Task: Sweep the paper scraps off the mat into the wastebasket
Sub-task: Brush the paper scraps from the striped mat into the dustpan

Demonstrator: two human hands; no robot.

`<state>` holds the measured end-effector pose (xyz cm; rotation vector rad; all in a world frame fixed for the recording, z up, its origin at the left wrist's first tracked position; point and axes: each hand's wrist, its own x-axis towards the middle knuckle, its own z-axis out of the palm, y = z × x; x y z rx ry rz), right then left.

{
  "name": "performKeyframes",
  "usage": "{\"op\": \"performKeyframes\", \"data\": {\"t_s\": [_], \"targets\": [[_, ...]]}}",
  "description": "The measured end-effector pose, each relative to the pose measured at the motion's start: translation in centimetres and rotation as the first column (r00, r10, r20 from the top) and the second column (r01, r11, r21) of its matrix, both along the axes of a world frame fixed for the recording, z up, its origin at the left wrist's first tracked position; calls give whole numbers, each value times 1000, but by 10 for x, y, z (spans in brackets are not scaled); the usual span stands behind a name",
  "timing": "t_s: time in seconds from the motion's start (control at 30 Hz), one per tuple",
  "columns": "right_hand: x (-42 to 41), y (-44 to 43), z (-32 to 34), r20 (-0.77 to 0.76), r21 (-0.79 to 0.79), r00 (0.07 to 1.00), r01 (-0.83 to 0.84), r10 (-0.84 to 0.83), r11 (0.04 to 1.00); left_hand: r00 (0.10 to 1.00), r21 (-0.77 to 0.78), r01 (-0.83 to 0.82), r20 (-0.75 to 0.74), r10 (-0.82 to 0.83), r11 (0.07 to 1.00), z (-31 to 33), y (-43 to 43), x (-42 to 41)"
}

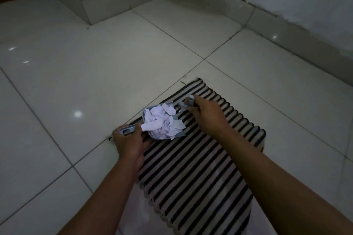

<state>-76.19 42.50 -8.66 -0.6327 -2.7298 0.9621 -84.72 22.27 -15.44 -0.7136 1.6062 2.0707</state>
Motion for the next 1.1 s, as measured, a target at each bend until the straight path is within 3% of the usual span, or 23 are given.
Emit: {"op": "performKeyframes", "data": {"t_s": [0.07, 0.2, 0.3, 0.43, 0.63, 0.9, 1.1], "targets": [[3, 2, 8, -20, -51, 1000, 5, -6, 999, 1000, 8, 2, 4, -2, 1000, 3, 0, 1], [0, 12, 14, -64, -79, 980, 181, -186, 980, 1000, 24, -6, 18, 5, 1000, 9, 2, 4], [-1, -8, 6, -62, -30, 987, 147, -149, 989, 1000, 3, 7, 1, -8, 1000, 7, 3, 4], [2, -43, -2, -119, -82, 988, 94, -103, 992, 1000, -43, 10, -13, -10, 999, 5, -4, 2], [11, -19, 8, -91, -127, 953, 277, -290, 952, 997, -78, 9, -79, -15, 997, 0, -24, -3], [8, -72, 1, -169, -182, 978, 90, -122, 979, 999, -3, 8, -39, -8, 1000, -4, -25, 0], [19, -53, 7, -228, -232, 922, 260, -312, 937, 1000, 25, -6, -16, 7, 1000, -5, -26, 3]]}}
